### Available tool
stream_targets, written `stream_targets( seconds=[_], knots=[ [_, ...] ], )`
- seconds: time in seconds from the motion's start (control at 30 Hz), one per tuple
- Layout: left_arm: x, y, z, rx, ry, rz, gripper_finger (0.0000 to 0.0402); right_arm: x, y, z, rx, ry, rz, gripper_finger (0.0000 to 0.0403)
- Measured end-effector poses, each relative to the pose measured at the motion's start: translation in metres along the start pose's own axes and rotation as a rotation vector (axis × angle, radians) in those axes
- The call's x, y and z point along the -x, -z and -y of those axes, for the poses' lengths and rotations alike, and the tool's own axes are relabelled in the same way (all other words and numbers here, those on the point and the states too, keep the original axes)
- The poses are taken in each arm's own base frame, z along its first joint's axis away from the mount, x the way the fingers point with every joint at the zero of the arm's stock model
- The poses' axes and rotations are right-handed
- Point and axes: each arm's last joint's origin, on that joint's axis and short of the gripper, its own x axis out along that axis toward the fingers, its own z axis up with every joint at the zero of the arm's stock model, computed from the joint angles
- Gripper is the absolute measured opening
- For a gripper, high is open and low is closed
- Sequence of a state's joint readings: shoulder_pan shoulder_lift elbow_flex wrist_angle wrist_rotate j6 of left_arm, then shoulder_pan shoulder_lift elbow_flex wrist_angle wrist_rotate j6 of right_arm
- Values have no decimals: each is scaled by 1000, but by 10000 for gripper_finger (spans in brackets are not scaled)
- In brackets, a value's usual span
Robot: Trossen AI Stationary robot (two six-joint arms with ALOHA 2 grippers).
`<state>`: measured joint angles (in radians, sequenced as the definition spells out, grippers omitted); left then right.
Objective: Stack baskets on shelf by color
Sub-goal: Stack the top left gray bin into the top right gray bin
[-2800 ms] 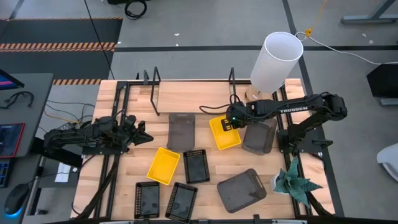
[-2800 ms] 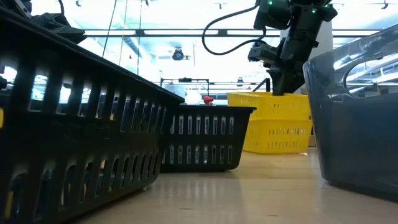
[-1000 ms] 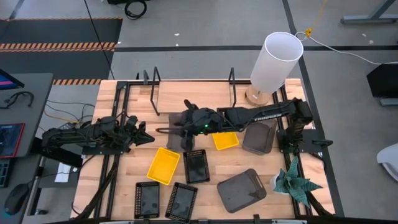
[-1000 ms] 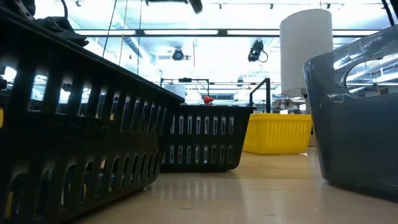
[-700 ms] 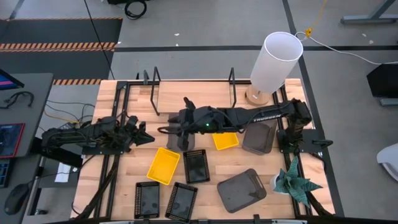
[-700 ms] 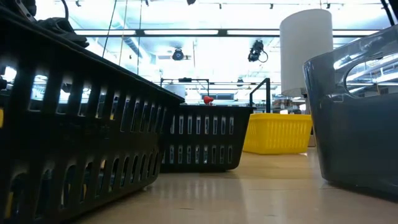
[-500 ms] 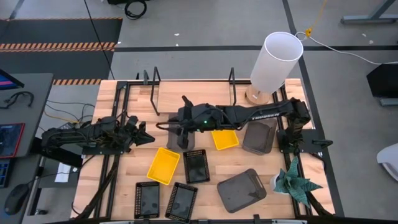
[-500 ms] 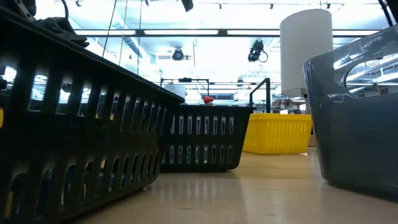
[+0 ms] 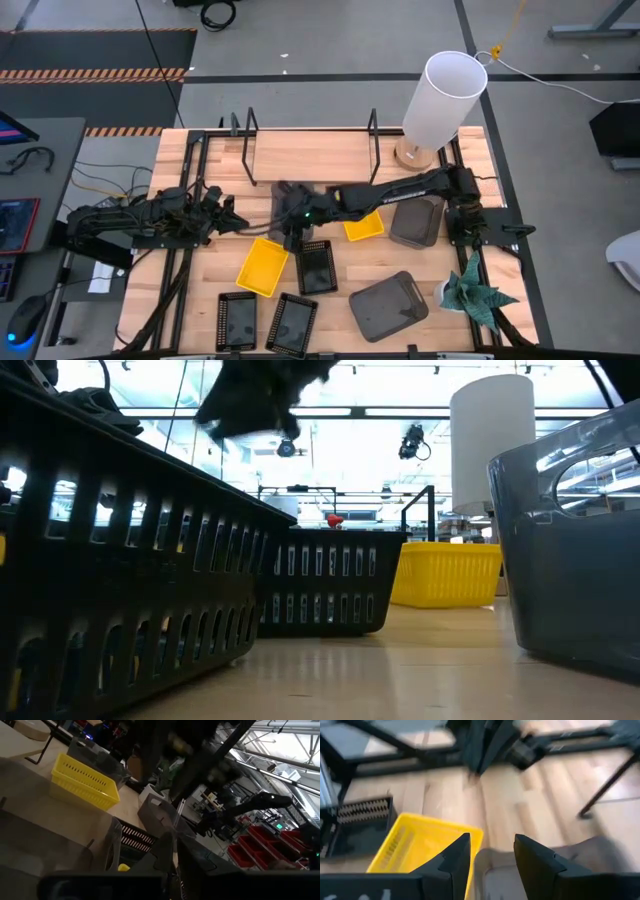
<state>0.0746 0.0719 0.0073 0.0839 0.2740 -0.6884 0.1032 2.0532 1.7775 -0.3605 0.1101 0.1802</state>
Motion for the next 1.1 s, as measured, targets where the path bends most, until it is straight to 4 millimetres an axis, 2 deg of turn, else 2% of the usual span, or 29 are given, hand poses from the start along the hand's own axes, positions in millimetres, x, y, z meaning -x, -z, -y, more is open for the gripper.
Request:
stream_targets(
  seconds=[0.17, 0.33, 0.6, 0.73, 1.1],
  knots=[
    [0, 0, 0, 0, 0, 0, 37, -30, 22, 0, 9, 7, -79, 157],
    [0, 0, 0, 0, 0, 0, 38, -47, 38, -2, 55, 20, -133, 157],
    [0, 0, 0, 0, -1, -1, 30, -53, 50, -20, 143, 85, -153, 157],
    [0, 0, 0, 0, 0, 0, 33, -55, 60, -18, 115, 79, -232, 157],
    [0, 0, 0, 0, 0, 1, 39, -52, 68, -13, 101, 106, -329, 140]
  ],
)
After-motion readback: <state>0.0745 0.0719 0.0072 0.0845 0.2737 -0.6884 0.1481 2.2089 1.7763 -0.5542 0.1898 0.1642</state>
